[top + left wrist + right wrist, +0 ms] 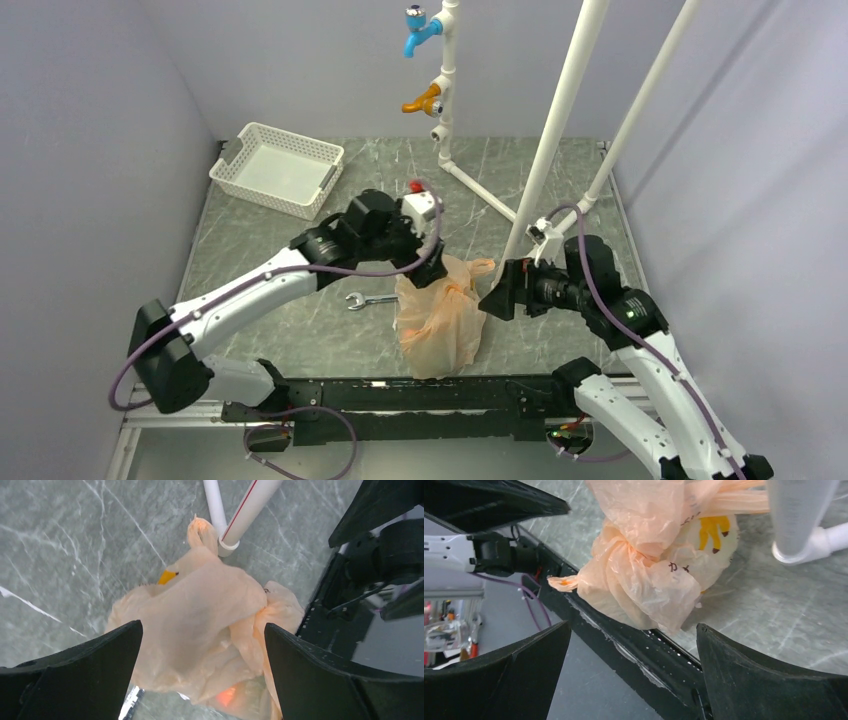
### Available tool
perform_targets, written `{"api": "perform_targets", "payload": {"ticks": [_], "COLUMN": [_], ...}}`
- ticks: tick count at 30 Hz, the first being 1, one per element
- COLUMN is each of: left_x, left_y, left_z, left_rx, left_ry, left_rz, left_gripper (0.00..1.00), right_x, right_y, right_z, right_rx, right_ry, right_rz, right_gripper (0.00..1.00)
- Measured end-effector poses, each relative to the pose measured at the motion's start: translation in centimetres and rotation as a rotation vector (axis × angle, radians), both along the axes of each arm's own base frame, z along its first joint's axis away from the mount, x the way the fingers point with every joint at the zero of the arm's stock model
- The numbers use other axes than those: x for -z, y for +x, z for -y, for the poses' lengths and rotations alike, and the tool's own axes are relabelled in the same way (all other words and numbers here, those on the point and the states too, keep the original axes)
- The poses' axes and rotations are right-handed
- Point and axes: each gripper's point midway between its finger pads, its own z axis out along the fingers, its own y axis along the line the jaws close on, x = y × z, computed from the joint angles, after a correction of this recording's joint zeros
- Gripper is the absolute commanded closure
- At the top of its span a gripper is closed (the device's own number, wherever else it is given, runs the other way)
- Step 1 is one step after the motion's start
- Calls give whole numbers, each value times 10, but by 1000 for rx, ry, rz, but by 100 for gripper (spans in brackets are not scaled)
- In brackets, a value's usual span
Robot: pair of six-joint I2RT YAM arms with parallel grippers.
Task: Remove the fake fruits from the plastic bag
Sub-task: Move the plastic bag to the center of the board.
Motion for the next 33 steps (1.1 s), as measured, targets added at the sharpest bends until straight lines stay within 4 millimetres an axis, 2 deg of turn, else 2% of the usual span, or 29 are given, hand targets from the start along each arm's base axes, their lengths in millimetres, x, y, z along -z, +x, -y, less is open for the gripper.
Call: {"api": "perform_targets", "payload": {"ticks": [4, 9, 13, 16, 18, 20, 21, 23, 25, 26, 33], "left_x": [7, 27, 47, 55, 54, 53, 54, 56, 57, 56, 32], "left_y": [2, 6, 11, 12, 12, 11, 10, 6, 5, 4, 7], "left_z": [21, 30, 29, 25, 26, 24, 22, 14, 5, 1, -28], "left_rx": [71, 132, 132, 126, 121, 109, 100, 80, 48, 27, -158], "left_ry": [108, 228, 298, 324, 319, 310, 308, 310, 318, 316, 256], "left_rz": [83, 117, 107, 92, 91, 88, 88, 81, 81, 79, 98], "left_gripper": [1, 1, 13, 29, 42, 59, 69, 80, 97, 100, 100], "right_x": [3, -2, 1, 8, 11, 12, 13, 15, 18, 20, 35], "right_y": [2, 4, 6, 9, 11, 13, 14, 16, 19, 20, 19], "right_z": [-9, -13, -14, -14, -15, -16, -16, -17, -20, -24, -51], "right_rx": [-48, -68, -66, -61, -60, -61, -61, -65, -71, -83, -140], "right_ry": [22, 39, 39, 27, 22, 19, 17, 11, 6, 2, -97], "right_rz": [-20, 3, 4, -14, -24, -27, -28, -35, -46, -52, -34], "right_gripper": [0, 0, 0, 0, 0, 0, 0, 0, 0, 0, 0]}}
